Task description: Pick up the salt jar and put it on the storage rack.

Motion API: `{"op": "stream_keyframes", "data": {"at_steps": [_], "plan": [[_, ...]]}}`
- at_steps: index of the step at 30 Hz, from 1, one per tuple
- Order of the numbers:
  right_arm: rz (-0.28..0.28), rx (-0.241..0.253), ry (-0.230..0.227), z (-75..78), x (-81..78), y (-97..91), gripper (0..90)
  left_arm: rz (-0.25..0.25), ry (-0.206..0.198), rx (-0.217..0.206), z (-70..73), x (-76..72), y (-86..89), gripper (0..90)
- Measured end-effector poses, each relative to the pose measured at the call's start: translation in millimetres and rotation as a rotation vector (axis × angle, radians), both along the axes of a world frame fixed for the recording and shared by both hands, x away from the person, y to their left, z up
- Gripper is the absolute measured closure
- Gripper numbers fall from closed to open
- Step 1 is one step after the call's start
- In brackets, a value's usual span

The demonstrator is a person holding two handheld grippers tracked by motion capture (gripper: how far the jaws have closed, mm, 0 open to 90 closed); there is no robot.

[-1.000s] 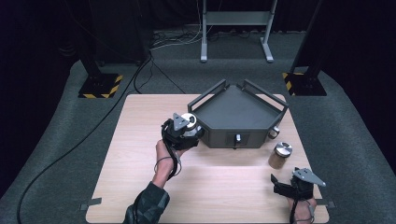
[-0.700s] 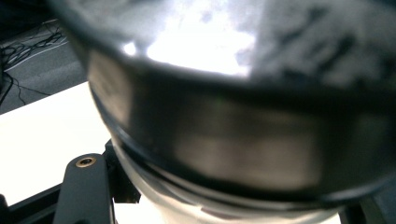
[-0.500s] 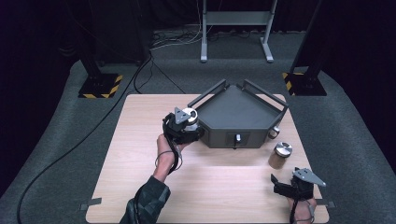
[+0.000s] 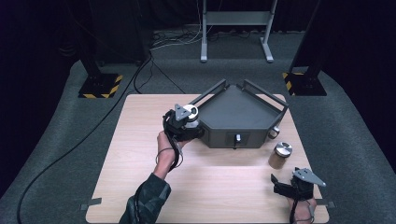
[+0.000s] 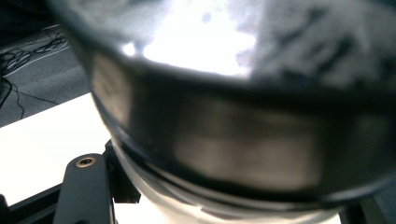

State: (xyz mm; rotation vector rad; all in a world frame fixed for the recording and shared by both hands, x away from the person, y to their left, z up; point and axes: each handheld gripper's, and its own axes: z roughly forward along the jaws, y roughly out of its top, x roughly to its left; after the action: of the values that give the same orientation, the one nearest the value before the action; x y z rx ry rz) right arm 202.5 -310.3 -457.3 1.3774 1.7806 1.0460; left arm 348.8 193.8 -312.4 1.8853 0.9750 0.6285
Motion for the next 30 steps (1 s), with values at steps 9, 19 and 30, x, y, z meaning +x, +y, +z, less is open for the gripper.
{"op": "stream_keyframes", "data": {"at_steps": [9,19,30], "plan": [[-0.002,-0.002,-0.002,-0.1,-0.2,0.5,0.0,-0.007,-0.006,-0.003,7.5,5.2,-4.9,31.6],[0.005,-0.007,-0.007,-0.6,-0.8,0.3,0.0,-0.011,-0.011,0.0,14.4,11.4,-11.7,31.5],[0.008,-0.003,-0.009,-0.9,-0.7,-0.6,0.0,-0.011,-0.015,0.01,20.9,19.2,-19.7,31.6]]}}
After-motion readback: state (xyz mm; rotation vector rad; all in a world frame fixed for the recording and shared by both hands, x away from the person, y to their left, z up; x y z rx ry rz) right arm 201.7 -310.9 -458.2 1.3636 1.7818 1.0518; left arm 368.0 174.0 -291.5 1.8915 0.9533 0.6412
